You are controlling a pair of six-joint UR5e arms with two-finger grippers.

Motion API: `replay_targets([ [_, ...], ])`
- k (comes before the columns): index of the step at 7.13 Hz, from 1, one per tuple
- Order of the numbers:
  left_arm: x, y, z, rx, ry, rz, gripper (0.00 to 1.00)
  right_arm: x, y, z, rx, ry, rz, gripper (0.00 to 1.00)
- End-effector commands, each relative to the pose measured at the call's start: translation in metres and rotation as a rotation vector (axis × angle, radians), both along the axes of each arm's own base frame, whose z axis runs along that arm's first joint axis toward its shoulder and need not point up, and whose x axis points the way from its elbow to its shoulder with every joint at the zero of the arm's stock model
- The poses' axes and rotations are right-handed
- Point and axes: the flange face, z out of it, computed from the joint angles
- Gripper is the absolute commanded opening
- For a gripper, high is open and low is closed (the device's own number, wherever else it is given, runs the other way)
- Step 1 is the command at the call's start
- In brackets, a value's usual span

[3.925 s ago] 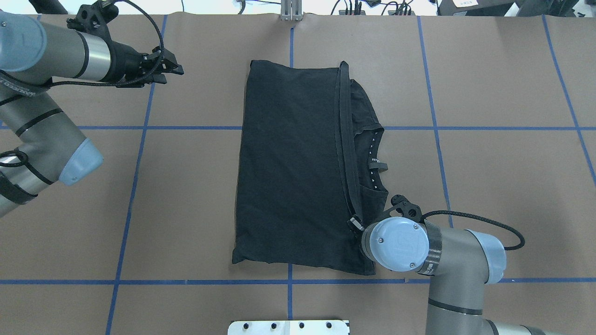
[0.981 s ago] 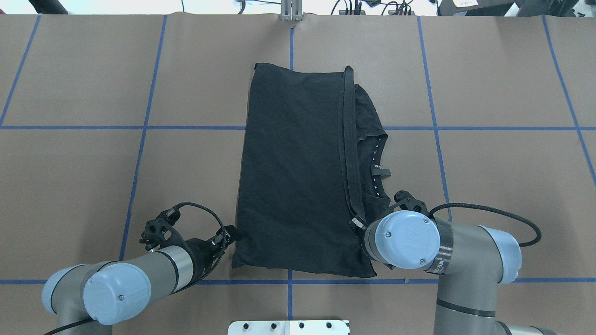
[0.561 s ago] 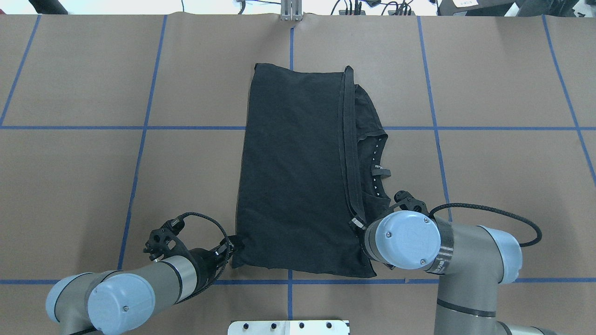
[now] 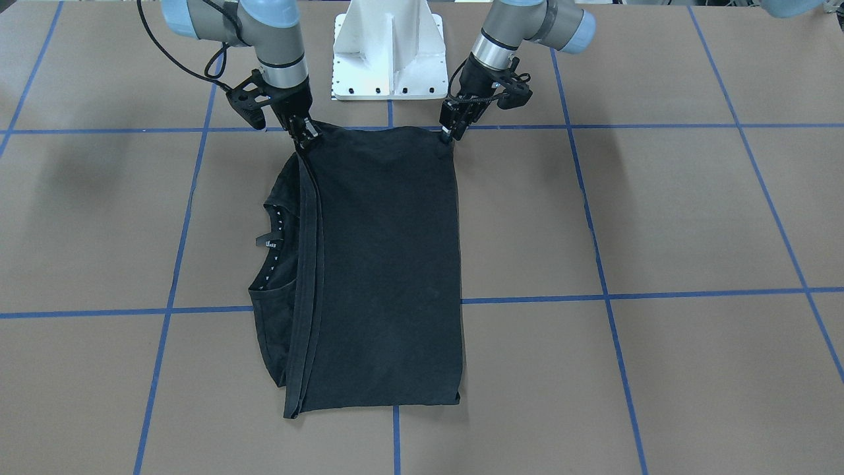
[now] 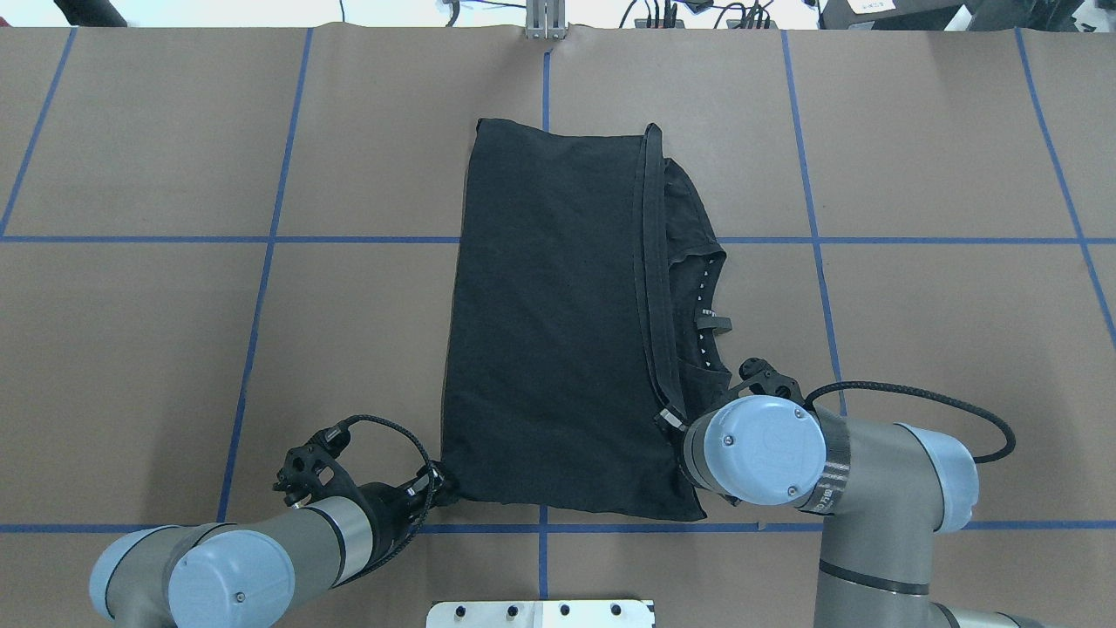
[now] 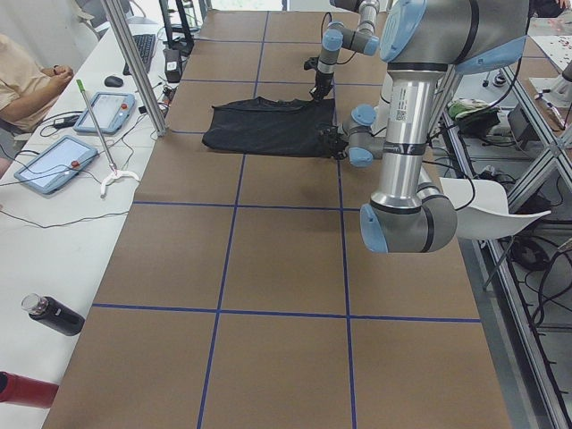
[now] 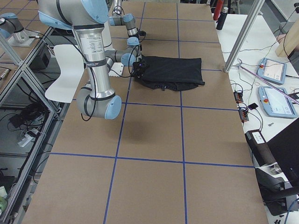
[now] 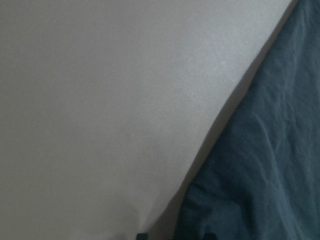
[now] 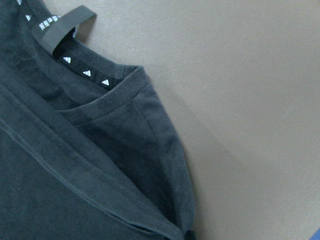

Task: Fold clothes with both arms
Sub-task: 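Grasp the shirt's near end with both grippers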

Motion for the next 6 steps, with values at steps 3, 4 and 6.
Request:
replay_targets([
  [3, -0.001, 0.002, -0.003, -0.02, 0.015, -0.018, 0.0, 0.0, 0.0, 0.0, 0.0, 0.002, 0.0, 0.0],
  [4, -0.005, 0.002, -0.01, -0.017, 0.03, -0.017, 0.0, 0.0, 0.0, -0.001, 0.0, -0.001, 0.0, 0.0],
  [6, -0.036, 0.008, -0.052, -0.016, 0.116, -0.002, 0.0, 0.015, 0.0, -0.012, 0.006, -0.029, 0.005, 0.0],
])
